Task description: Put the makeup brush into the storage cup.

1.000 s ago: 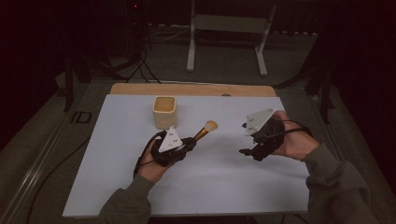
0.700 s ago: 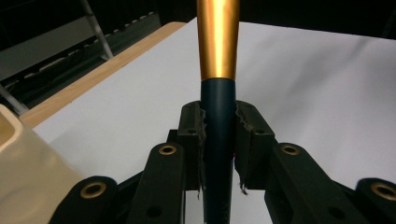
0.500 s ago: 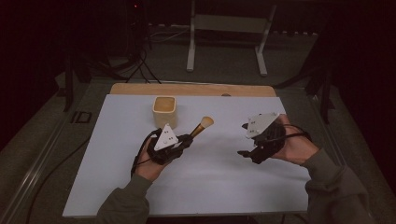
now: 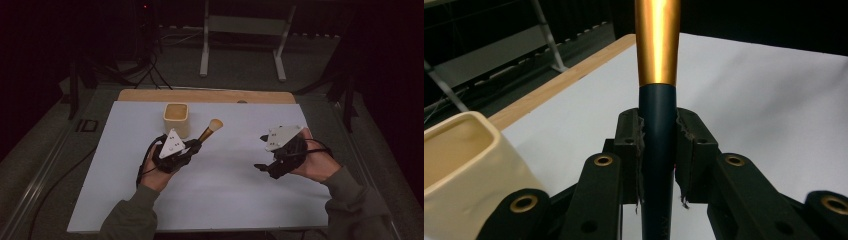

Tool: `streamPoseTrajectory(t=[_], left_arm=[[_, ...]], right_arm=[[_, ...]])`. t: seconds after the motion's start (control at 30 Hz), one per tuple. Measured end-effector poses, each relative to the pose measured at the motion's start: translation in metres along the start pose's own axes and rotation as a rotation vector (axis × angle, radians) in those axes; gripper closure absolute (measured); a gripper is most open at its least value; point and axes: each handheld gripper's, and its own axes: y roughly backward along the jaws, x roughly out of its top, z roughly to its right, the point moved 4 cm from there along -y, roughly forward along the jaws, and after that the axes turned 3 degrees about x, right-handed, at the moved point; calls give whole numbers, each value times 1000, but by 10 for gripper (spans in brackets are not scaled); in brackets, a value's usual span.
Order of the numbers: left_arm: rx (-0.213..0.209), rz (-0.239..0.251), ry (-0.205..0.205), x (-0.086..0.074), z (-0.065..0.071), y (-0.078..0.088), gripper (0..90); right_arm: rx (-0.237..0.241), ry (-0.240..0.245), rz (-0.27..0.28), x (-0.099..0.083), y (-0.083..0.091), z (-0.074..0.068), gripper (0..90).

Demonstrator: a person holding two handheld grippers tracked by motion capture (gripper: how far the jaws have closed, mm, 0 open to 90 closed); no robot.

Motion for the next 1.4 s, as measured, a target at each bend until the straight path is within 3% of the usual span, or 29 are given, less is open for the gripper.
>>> streamPoseTrajectory(t=[0.5,1.4], left_arm=[[44,25,24,2,-9,3,756],[119,62,63,8,-31,7,756]], right_arm=[[-19,-55,83,-6,0,-6,173],[-92,-219,282,-27,2,-20,142]])
